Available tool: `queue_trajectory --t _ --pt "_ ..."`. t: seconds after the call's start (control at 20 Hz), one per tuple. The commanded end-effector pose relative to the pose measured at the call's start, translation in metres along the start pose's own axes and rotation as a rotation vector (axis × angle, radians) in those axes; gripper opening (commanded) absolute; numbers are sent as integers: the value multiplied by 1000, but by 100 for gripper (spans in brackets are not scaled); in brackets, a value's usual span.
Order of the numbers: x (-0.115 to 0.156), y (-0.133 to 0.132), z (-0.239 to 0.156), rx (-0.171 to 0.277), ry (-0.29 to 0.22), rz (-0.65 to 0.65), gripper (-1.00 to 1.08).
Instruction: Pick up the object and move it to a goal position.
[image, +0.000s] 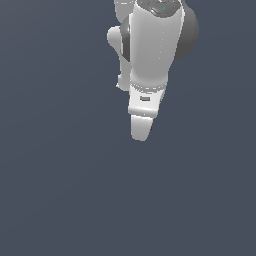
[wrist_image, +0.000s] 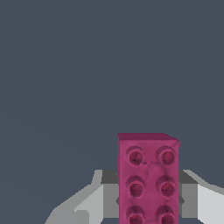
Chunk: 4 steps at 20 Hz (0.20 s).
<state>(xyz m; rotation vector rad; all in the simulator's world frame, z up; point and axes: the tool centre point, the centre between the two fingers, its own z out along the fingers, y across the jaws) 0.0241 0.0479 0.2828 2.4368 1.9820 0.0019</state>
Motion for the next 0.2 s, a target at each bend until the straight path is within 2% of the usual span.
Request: queue_trajectory --t 0.0,0.15 --pt "-1 0 -7 1 0 1 -100" --pt "0 0 -10 1 0 1 -100"
